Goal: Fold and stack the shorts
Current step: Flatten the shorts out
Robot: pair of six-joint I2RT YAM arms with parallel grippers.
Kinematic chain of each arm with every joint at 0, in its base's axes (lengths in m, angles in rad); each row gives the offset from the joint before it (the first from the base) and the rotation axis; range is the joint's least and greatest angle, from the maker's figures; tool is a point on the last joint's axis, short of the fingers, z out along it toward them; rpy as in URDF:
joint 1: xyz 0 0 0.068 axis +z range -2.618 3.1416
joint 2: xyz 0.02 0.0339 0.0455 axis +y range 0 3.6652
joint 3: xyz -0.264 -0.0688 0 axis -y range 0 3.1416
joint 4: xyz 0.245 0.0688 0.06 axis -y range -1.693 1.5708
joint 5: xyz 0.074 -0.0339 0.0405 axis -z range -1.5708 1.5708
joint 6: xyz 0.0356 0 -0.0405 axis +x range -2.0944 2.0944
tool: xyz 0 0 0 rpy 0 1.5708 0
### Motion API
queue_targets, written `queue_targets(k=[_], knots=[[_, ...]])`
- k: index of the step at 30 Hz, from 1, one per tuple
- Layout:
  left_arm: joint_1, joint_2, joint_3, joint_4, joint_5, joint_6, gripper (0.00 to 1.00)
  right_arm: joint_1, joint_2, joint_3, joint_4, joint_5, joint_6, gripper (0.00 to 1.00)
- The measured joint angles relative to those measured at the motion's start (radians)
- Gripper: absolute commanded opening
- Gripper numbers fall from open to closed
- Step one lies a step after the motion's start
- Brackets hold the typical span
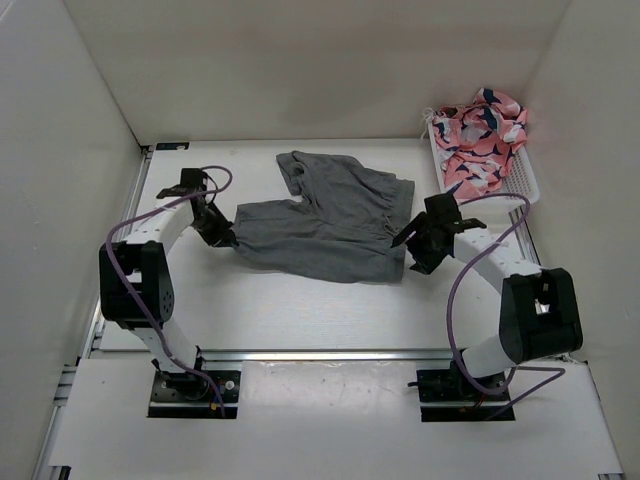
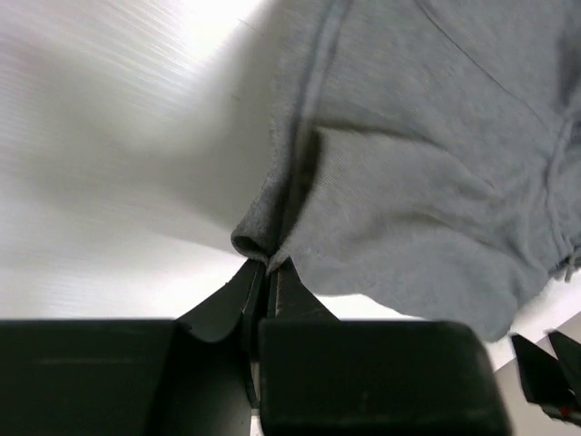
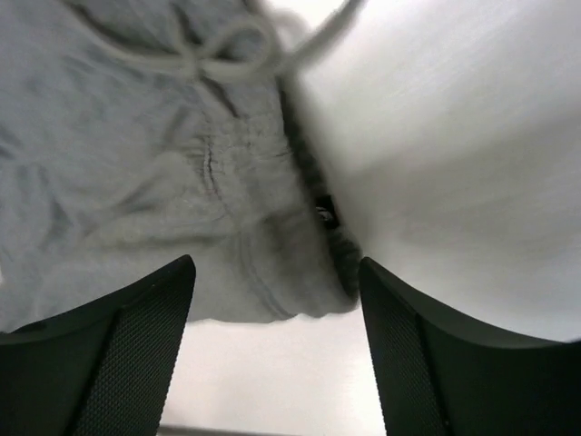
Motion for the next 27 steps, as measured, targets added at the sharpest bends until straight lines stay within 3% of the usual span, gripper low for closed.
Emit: queue_targets(k=[7,14,18,19,20,21,27], knots=[[-0.099,-0.007,-0.001,0.0,0.003,-0.025,0.1,0.056,-0.063,-0.179,0.029,-0.099,0.084,0.75],[-0.113,-0.007,-0.001,0.0,0.002,-0.035,0.1,0.128,-0.105,-0.226,0.121,-0.065,0.163,0.66],[-0.111,-0.007,-0.001,-0.002,0.001,-0.042,0.1,0.145,-0.024,-0.225,0.198,-0.006,0.167,0.43],[-0.111,-0.007,-0.001,-0.002,0.002,-0.042,0.1,0.146,0.004,-0.22,0.211,0.003,0.164,0.19],[-0.111,-0.007,0.0,-0.003,0.002,-0.042,0.1,0.146,0.025,-0.205,0.216,0.011,0.159,0.06],[-0.111,-0.007,0.0,-0.006,0.002,-0.043,0.1,0.148,0.048,-0.186,0.219,0.022,0.151,0.0],[-0.103,-0.007,0.109,-0.082,-0.013,-0.042,0.1,0.151,0.053,-0.045,0.138,0.109,0.043,0.0]])
